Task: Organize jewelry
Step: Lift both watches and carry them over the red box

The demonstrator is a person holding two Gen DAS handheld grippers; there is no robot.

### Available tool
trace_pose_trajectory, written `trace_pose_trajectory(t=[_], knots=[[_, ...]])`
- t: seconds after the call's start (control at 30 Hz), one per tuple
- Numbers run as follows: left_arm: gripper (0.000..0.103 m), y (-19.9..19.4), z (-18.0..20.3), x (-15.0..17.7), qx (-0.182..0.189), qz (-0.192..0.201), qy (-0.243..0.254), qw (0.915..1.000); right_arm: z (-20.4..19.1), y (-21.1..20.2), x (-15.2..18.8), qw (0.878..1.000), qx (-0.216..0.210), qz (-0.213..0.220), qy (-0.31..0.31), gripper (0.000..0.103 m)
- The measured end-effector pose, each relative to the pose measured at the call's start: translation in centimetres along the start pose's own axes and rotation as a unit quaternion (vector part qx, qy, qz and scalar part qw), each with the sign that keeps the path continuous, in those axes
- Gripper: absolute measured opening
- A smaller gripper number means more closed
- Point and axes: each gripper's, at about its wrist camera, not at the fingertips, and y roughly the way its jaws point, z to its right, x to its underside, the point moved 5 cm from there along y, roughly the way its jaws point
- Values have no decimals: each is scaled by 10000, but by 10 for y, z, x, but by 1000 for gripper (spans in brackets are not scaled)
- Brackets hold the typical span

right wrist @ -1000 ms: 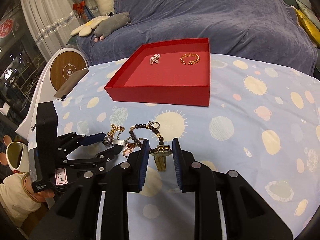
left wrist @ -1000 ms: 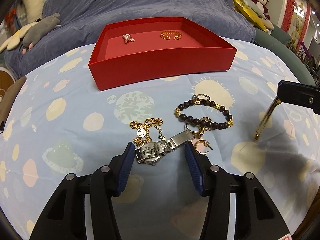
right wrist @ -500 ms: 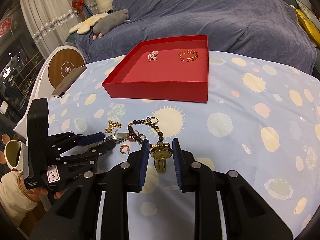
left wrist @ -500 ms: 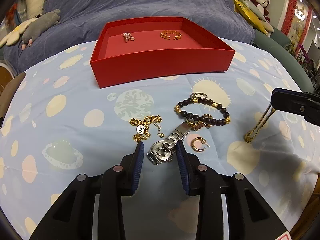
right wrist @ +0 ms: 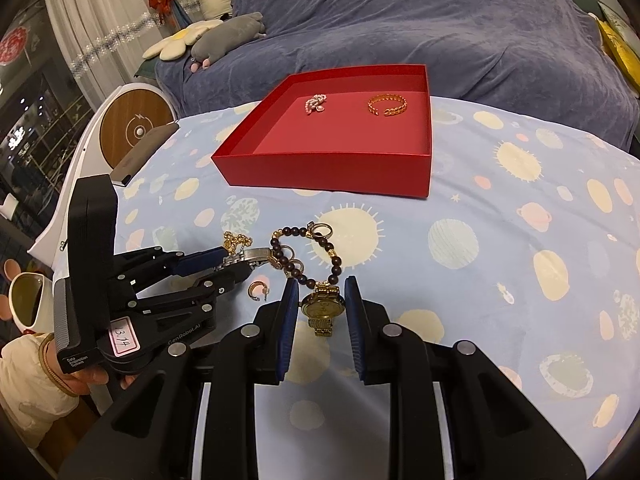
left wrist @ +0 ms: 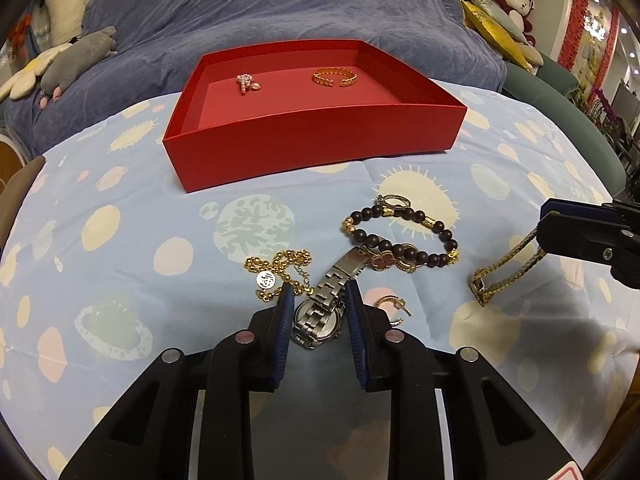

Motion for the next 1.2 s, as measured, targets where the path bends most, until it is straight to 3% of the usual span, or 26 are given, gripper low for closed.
trace_pose_trajectory(t=[0.13, 0.37, 0.73, 0.97, 1.2], knots=[[8, -9, 4, -1, 113, 36, 9, 9999, 0, -2, -2, 10000, 10, 38, 29, 23], [8, -32, 1, -5, 436, 155, -250, 9986, 1, -6, -6, 9999, 12, 124, 33, 23], [7, -66, -9, -16, 638, 373, -647, 9952, -4, -19, -14, 9995, -24, 323, 2, 23], [7, -86, -7, -31, 673, 574, -714, 9935, -7, -36, -26, 9985, -47, 550, 57, 23], [7, -105, -14, -64, 609, 819, -729, 9921, -8, -48, -60, 9963, 59, 853, -3, 23]])
